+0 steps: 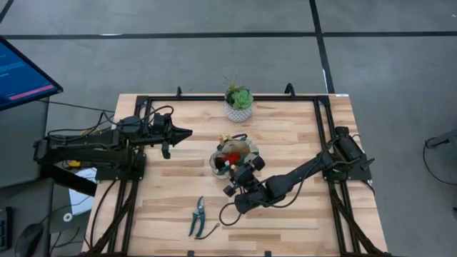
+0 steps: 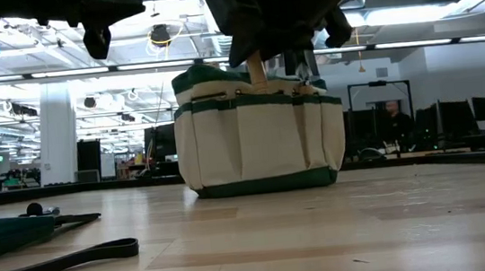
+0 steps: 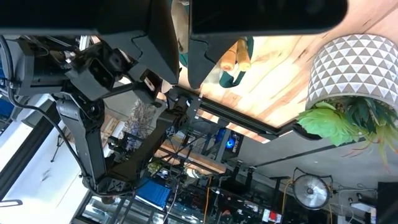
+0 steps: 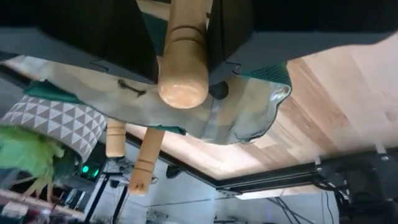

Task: Pick & Place Garden tools in Gardening bag
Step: Put the trowel into the gardening bag, then put the shear scissor into the gardening bag

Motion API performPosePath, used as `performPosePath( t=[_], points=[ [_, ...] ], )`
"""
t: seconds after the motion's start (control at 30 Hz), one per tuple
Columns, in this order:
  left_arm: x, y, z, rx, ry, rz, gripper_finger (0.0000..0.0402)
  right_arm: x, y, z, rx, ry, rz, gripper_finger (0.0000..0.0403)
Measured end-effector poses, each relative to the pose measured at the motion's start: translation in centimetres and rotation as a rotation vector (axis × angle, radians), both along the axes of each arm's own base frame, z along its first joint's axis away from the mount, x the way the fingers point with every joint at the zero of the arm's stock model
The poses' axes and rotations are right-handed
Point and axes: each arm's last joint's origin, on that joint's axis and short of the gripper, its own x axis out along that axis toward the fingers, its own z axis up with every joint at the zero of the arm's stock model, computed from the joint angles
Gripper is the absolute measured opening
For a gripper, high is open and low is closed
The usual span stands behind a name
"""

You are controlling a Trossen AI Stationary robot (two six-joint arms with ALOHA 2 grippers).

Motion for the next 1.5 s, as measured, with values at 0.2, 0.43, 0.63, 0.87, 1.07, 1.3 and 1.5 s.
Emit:
performPosePath(
  t=[0.2, 0.43, 0.63, 0.87, 1.07, 1.3, 1.5],
  points=[
    [0.0, 0.0, 0.0, 0.0, 0.0, 0.0, 0.0003, 0.4, 0.2, 1.4, -0.063, 0.045, 0.033, 0.0156],
    [0.0, 0.0, 0.0, 0.0, 0.0, 0.0, 0.0003, 1.3, 1.3, 5.3, -0.173, 0.119, 0.114, 0.0242],
    [0.0, 0.0, 0.0, -0.017, -0.002, -0.016, 0.0003, 1.0, 2.5, 10.6, -0.181, 0.091, 0.161, 0.0265],
    [0.0, -0.4, 0.0, -0.069, -0.004, -0.123, 0.0003, 0.8, 4.4, 16.4, -0.022, -0.058, 0.335, 0.0265],
    [-0.1, -1.0, -0.7, -0.274, 0.072, -0.298, 0.0003, -1.3, 5.8, 18.7, 0.202, -0.042, 0.385, 0.0265],
    [0.1, -3.3, -2.7, -0.551, 0.306, -0.39, 0.0002, -5.6, 6.2, 18.7, 0.517, 0.21, 0.307, 0.0265],
    [0.9, -6.3, -4.3, -0.811, 0.462, -0.312, 0.0001, -8.3, 6.2, 17.5, 0.563, 0.488, 0.268, 0.0265]
  ],
)
